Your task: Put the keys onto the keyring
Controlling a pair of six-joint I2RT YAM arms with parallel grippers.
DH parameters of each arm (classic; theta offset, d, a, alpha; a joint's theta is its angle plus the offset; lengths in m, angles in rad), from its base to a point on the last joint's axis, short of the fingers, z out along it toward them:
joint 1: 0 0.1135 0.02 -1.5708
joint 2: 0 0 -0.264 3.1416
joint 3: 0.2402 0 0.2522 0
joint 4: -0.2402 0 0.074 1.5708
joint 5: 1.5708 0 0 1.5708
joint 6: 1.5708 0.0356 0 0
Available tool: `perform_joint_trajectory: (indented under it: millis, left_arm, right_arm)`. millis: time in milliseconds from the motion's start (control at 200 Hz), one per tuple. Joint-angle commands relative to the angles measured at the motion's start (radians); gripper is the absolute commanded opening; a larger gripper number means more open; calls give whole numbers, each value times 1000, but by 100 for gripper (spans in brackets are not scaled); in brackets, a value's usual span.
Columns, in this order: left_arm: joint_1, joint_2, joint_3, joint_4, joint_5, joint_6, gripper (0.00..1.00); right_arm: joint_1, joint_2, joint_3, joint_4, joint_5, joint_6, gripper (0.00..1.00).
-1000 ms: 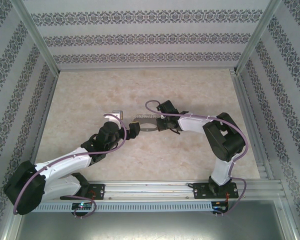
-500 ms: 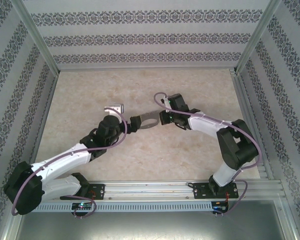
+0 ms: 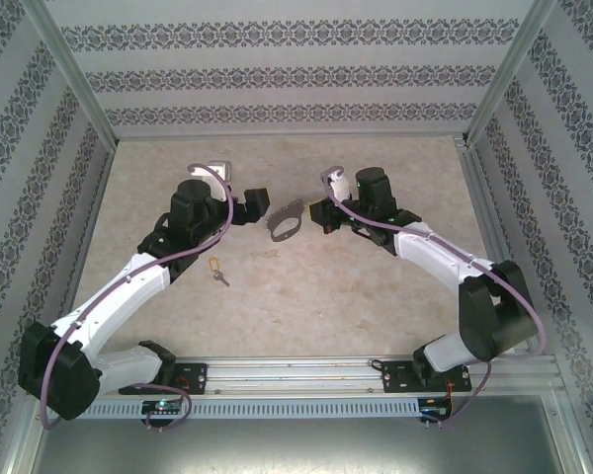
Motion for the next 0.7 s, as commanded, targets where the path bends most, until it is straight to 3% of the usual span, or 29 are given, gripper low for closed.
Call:
perform_joint_trajectory:
  millis: [0,135,225,515,694]
  left_arm:
    - [21,13,29,-10,207,49,100]
    - [28,53,30,28,344,38,100]
    - [27,73,21,56,394,30,94]
    - [28,115,6,128,569,48,56]
    - [28,192,39,161,633,44,42]
  right_arm:
    - [-10,-27,3,78,-119,-2,0]
    - [-13,-48,-26,135,-117,21,0]
    - [-14,-65,-43,155,-115,23,0]
    - [-14,-93,-64,122,-171,5,0]
    - [-14,-98,-79,104,-199,-3,0]
